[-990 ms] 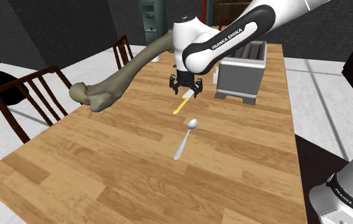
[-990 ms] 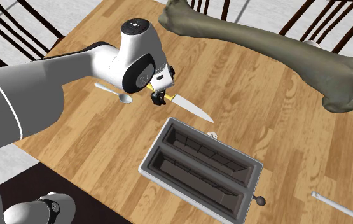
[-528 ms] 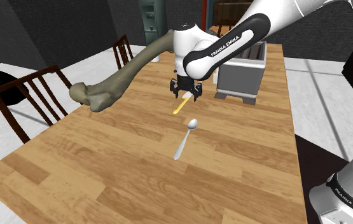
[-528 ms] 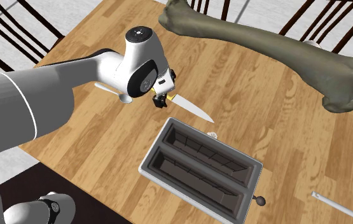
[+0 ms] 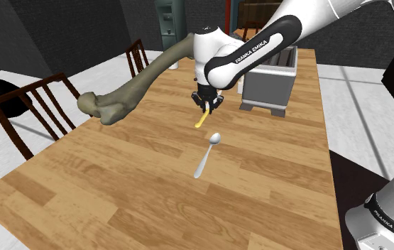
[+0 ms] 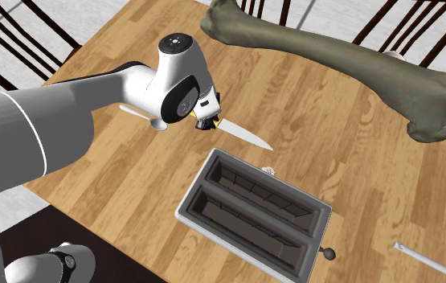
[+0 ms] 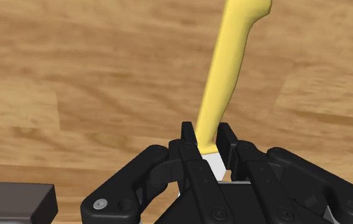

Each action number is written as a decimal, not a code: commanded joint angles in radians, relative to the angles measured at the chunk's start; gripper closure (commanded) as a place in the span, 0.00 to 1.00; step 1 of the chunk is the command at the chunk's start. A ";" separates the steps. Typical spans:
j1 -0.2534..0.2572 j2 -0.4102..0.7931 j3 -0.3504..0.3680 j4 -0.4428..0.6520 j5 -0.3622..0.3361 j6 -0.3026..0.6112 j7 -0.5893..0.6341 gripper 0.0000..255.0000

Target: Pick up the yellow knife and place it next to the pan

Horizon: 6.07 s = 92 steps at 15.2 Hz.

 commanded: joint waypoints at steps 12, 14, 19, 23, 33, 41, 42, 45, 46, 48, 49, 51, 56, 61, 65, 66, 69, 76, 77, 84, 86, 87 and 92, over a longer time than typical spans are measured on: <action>-0.008 -0.041 0.012 0.027 0.030 -0.063 -0.027 1.00; -0.010 -0.054 0.016 0.037 0.040 -0.085 -0.035 1.00; -0.013 -0.082 0.023 0.069 0.061 -0.141 -0.055 1.00; -0.015 -0.101 0.027 0.098 0.076 -0.187 -0.070 1.00; -0.098 -0.185 -0.004 0.046 0.134 -0.193 -0.208 1.00; -0.212 -0.243 -0.075 -0.030 0.192 -0.146 -0.412 1.00; -0.225 -0.246 -0.085 -0.034 0.198 -0.142 -0.437 1.00; -0.266 -0.250 -0.113 -0.039 0.215 -0.132 -0.513 1.00; -0.279 -0.249 -0.122 -0.038 0.220 -0.130 -0.539 1.00; -0.305 -0.245 -0.142 -0.033 0.230 -0.126 -0.589 1.00; -0.317 -0.241 -0.151 -0.029 0.235 -0.125 -0.614 1.00; -0.343 -0.232 -0.169 -0.017 0.245 -0.124 -0.663 1.00; -0.407 -0.193 -0.213 0.034 0.269 -0.129 -0.783 1.00; -0.472 -0.133 -0.249 0.115 0.292 -0.146 -0.898 1.00; -0.523 -0.069 -0.274 0.205 0.312 -0.170 -0.985 1.00; -0.536 -0.051 -0.280 0.231 0.316 -0.178 -1.006 1.00; -0.574 0.009 -0.294 0.319 0.330 -0.205 -1.066 1.00; -0.664 0.190 -0.319 0.599 0.360 -0.306 -1.191 1.00; -0.676 0.223 -0.322 0.651 0.364 -0.326 -1.207 1.00; -0.704 0.304 -0.326 0.718 0.372 -0.312 -1.241 1.00; -0.704 0.308 -0.326 0.696 0.372 -0.287 -1.242 1.00; -0.704 0.310 -0.325 0.686 0.372 -0.275 -1.242 1.00; -0.704 0.323 -0.325 0.641 0.373 -0.216 -1.244 1.00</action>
